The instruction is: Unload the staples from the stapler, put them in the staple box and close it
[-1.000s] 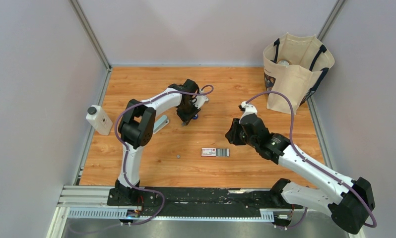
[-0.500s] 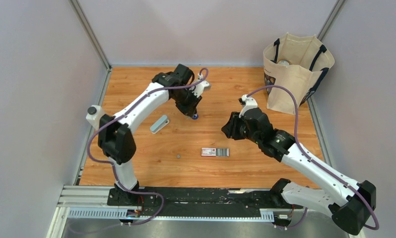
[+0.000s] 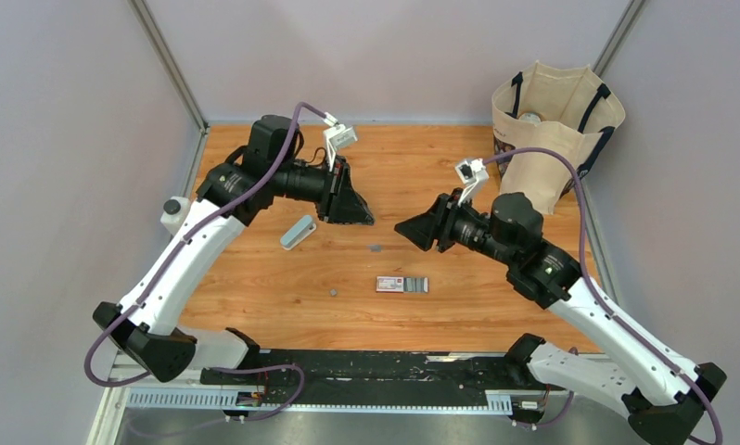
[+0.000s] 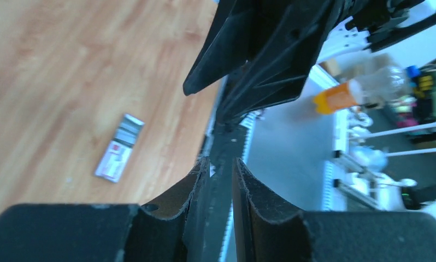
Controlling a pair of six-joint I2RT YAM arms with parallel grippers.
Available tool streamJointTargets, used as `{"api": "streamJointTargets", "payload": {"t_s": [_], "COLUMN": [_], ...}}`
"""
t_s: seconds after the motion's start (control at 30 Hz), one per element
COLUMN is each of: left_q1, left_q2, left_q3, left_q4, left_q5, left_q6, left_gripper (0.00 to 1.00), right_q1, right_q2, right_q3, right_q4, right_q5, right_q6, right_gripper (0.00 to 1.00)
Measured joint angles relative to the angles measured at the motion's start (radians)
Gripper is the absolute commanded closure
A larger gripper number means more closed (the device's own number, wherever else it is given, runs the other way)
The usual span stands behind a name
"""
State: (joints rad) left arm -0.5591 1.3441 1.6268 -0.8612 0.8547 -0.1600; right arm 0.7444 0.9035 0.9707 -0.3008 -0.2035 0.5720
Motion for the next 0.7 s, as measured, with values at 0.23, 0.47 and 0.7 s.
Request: {"api": "streamJointTargets", "payload": {"t_s": [0.23, 0.47, 0.7], "left_q1": [0.045, 0.048, -0.052], "left_q2": [-0.042, -0.044, -0.027], "left_q3": [-0.232, -0.219, -0.211], "left_q4": [0.339, 0.338, 0.052], "left_q5": [0.177, 0.153, -0.102], "left_q6": [-0.386, -0.314, 0.102], "left_gripper": [0.70, 0.74, 0.50], "right_q1": [0.000, 0.000, 0.000], "right_q2": [-0.074, -0.108, -0.151], "right_q3": [0.000, -0.003, -0.013], "right_q4": [0.151, 0.121, -0.086], "right_q5": [-0.141, -0.105, 0.151], "right_q6": [0.065, 0.076, 0.055], "right_gripper": [0.53, 0.54, 0.52]}}
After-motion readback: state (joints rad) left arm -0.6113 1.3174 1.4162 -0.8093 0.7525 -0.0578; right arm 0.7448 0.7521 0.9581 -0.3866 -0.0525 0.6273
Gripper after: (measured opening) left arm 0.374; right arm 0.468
